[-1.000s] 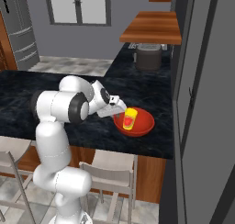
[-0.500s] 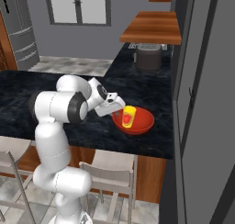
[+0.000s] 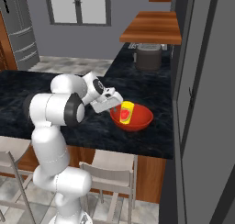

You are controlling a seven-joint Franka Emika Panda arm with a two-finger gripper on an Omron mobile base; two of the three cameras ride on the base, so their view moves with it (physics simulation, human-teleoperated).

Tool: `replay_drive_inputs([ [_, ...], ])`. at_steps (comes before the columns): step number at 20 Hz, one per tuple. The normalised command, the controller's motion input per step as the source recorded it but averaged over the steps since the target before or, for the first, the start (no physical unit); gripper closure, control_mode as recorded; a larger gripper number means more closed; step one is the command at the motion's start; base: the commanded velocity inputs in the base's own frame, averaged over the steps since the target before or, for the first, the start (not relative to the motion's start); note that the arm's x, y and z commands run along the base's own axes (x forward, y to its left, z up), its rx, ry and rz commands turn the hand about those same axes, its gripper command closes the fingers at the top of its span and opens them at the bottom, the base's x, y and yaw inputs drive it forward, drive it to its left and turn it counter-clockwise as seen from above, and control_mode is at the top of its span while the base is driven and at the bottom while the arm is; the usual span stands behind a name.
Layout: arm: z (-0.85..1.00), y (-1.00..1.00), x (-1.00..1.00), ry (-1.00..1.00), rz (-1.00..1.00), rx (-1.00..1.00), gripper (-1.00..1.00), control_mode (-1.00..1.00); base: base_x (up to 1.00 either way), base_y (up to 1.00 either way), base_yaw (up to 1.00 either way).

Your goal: Place the cup inside the bowl on the dining table and move the bowl to any counter.

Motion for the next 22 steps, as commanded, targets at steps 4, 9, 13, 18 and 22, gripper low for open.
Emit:
replay_drive_inputs([
  [4,0.21,0.27,-0.22,0.0,0.0,-0.01,1.0,-1.0,0.0,0.0,0.0],
  [9,0.13,0.3,-0.25,0.0,0.0,-0.03,1.0,-1.0,0.0,0.0,0.0],
  [13,0.17,0.37,-0.35,0.0,0.0,-0.03,1.0,-1.0,0.0,0.0,0.0],
  [18,0.21,0.39,-0.4,0.0,0.0,-0.04,1.0,-1.0,0.0,0.0,0.0],
  [22,0.29,0.35,-0.42,0.0,0.0,-0.04,1.0,-1.0,0.0,0.0,0.0],
])
